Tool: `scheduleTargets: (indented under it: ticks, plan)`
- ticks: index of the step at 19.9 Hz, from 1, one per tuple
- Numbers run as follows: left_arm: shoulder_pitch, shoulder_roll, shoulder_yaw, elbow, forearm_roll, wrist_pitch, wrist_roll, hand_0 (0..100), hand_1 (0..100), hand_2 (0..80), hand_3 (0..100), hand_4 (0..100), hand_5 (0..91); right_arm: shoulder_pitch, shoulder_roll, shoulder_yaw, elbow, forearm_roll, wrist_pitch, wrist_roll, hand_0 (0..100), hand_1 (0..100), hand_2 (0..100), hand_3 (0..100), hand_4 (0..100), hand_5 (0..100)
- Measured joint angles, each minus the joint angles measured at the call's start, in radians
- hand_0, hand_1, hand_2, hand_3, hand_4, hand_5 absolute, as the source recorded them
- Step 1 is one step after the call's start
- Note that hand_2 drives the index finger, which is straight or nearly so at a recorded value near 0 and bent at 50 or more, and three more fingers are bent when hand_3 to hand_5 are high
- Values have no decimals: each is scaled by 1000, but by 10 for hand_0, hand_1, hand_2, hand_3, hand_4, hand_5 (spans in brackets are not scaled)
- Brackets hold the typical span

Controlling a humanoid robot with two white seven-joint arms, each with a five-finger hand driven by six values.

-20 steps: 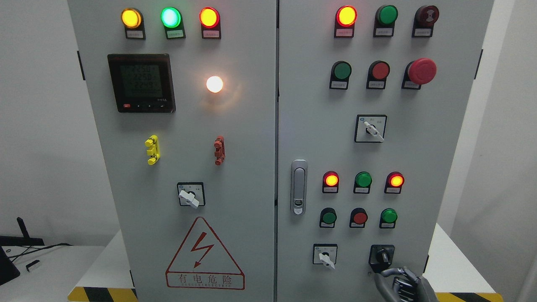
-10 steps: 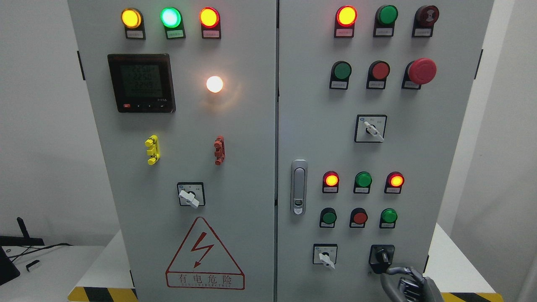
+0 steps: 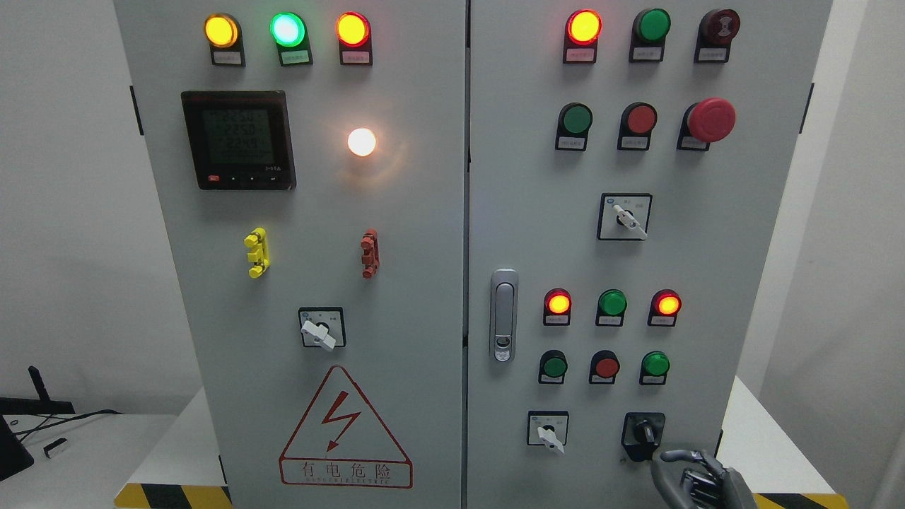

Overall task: Trip black knob to open circuit
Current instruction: 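Grip the black knob with the right hand and twist it, then keep the right hand on the turned black knob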

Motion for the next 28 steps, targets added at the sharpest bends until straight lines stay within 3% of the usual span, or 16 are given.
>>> scheduleTargets:
  ticks: [28]
  plan:
    - [0,0,0,0,0,0,0,120,389,0,0,0,0,-29,3,26,45,0,-3,-6,318,709,461,1000,1000,940]
